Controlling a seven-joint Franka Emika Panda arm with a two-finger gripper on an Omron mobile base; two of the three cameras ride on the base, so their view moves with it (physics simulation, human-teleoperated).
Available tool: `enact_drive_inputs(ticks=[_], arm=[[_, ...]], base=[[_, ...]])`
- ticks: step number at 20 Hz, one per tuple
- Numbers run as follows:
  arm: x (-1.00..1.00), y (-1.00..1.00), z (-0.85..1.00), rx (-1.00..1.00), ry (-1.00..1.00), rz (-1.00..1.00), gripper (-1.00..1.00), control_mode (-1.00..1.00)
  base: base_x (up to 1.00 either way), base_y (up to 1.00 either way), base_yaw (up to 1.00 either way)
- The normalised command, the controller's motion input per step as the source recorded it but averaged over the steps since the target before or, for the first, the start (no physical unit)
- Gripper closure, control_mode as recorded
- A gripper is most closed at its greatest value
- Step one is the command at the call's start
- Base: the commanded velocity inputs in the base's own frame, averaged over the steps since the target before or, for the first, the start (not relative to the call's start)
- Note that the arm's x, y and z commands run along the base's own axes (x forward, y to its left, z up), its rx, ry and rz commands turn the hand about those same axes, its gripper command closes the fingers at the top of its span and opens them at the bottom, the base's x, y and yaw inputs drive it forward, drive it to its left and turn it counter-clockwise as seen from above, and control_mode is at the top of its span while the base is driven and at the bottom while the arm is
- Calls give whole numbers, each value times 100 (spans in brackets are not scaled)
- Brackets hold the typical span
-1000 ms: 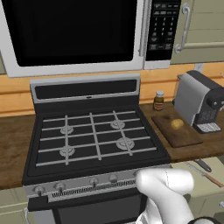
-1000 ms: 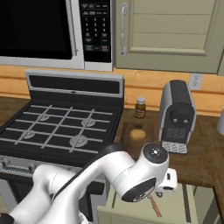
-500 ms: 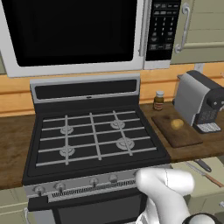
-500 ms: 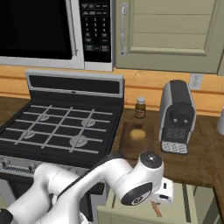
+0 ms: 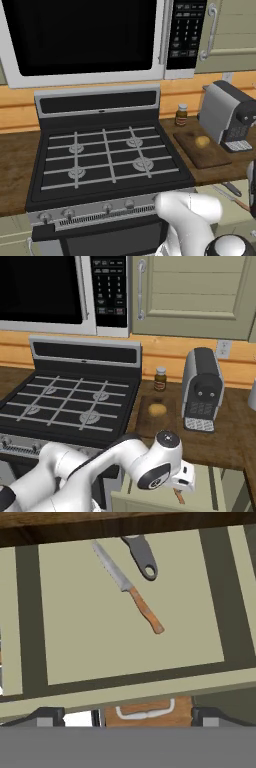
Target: Place the appropriate cutting tool for cutting the potato skin on the cutting board.
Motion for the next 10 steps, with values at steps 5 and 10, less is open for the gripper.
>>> enact_drive_inputs(ticks=[5, 10], arm=[[0, -11, -15, 3, 2, 0, -100, -100], [0, -1, -13, 3, 1, 0, -100, -100]], base=[[0, 0, 0], [0, 0, 0]])
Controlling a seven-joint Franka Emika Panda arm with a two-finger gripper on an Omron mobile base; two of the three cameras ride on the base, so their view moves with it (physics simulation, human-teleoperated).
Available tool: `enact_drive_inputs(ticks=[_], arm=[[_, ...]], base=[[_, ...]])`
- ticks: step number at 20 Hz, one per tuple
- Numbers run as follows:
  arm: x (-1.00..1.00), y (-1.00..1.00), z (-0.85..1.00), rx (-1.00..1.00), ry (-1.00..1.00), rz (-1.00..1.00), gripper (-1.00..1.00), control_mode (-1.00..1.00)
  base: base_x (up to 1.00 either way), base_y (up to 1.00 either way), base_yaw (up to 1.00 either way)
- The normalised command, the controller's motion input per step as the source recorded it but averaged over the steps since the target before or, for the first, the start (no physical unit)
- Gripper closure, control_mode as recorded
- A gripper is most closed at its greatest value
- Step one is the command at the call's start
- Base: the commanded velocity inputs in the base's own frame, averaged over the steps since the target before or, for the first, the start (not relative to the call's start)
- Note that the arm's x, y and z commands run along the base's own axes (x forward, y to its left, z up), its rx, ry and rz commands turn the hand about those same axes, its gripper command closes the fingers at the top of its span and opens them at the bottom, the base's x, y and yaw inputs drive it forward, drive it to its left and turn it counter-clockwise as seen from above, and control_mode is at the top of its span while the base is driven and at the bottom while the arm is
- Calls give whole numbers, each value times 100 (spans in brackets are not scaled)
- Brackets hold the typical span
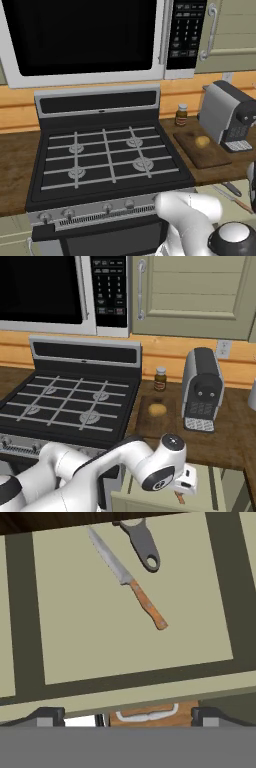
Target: Place the appropriate cutting tool for cutting the potato skin on the cutting board.
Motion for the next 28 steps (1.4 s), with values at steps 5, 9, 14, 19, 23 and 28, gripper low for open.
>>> enact_drive_inputs(ticks=[5, 9, 14, 19, 23, 28], arm=[[0, -3, -18, 2, 3, 0, -100, -100], [0, 0, -26, 0, 5, 0, -100, -100], [-2, 0, -23, 0, 7, 0, -100, -100], [-12, 0, -19, 0, 6, 0, -100, -100], [-19, 0, -15, 0, 4, 0, -100, -100], [-2, -6, 23, 0, 0, 0, -100, -100]], base=[[0, 0, 0], [0, 0, 0], [0, 0, 0], [0, 0, 0], [0, 0, 0], [0, 0, 0]])
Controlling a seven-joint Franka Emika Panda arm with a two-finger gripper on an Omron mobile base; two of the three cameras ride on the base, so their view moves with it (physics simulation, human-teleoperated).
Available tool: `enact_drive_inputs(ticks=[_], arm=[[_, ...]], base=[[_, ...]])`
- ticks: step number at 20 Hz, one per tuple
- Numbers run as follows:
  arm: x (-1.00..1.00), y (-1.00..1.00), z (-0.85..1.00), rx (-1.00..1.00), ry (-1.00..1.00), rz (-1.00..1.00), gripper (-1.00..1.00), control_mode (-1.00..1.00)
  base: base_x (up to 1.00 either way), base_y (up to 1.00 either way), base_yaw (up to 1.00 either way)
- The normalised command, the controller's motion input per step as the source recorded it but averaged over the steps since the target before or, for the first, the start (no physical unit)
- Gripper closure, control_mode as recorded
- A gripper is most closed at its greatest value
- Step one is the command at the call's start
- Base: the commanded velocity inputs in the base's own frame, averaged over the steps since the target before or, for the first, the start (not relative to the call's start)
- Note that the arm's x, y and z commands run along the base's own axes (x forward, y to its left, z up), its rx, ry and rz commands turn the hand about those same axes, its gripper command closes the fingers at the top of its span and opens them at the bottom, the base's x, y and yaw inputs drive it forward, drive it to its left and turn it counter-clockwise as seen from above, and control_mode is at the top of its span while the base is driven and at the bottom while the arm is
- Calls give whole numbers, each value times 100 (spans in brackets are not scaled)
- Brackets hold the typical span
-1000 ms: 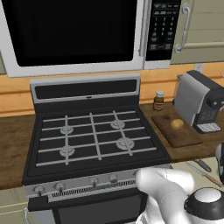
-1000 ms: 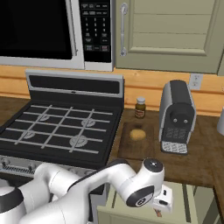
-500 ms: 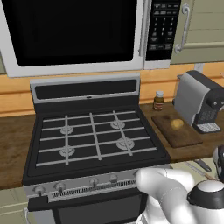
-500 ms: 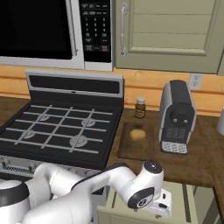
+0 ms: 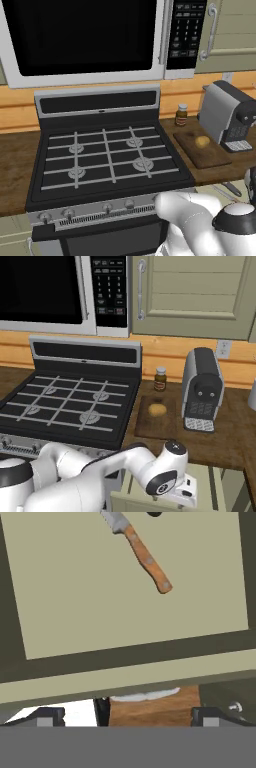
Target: Place the appropriate cutting tool for cutting the potato skin on the cutting board.
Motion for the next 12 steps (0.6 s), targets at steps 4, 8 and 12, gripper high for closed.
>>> enact_drive_inputs(ticks=[4, 8, 12], arm=[[55, -24, 9, 4, 0, 0, -100, -100], [73, -19, -5, 4, -2, 0, -100, -100], [65, -19, -15, 4, 0, 1, -100, -100]], base=[[0, 0, 0], [0, 0, 0], [0, 0, 0]])
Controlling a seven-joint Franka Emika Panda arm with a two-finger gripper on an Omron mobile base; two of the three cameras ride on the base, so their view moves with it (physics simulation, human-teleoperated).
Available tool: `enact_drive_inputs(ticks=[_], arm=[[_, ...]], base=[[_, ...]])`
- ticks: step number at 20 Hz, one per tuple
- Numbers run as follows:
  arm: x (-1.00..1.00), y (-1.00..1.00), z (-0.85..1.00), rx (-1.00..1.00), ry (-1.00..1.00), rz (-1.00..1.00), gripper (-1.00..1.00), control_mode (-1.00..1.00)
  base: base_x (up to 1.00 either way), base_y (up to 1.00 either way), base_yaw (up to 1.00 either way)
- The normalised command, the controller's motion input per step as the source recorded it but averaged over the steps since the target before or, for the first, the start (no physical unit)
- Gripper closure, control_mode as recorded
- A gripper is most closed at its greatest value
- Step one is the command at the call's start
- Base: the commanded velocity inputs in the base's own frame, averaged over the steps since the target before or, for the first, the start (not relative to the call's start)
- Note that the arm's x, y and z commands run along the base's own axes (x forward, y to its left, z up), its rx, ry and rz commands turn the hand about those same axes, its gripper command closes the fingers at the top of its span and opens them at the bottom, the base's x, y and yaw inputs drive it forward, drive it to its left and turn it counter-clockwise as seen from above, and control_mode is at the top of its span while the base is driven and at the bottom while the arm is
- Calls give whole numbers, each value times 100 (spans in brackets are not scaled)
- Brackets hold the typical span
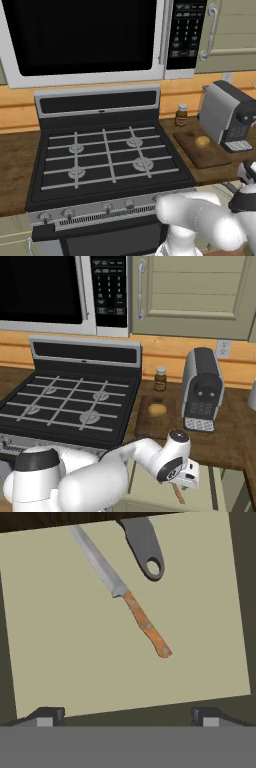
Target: Place the appropriate cutting tool for cutting the potato skin on the cutting board.
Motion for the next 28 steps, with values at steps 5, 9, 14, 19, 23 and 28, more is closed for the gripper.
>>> enact_drive_inputs(ticks=[5, 9, 14, 19, 23, 28], arm=[[41, -6, -36, 2, 0, 1, -100, -100], [9, -1, -62, 0, 0, 0, -100, -100], [0, 0, -83, 0, 0, 0, -100, -100], [-7, 0, -55, 0, 7, 0, -100, -100], [-33, 0, -8, 0, 13, 0, -100, -100], [-66, 0, 0, 0, 20, 0, -100, -100]], base=[[0, 0, 0], [0, 0, 0], [0, 0, 0], [0, 0, 0], [0, 0, 0], [0, 0, 0]])
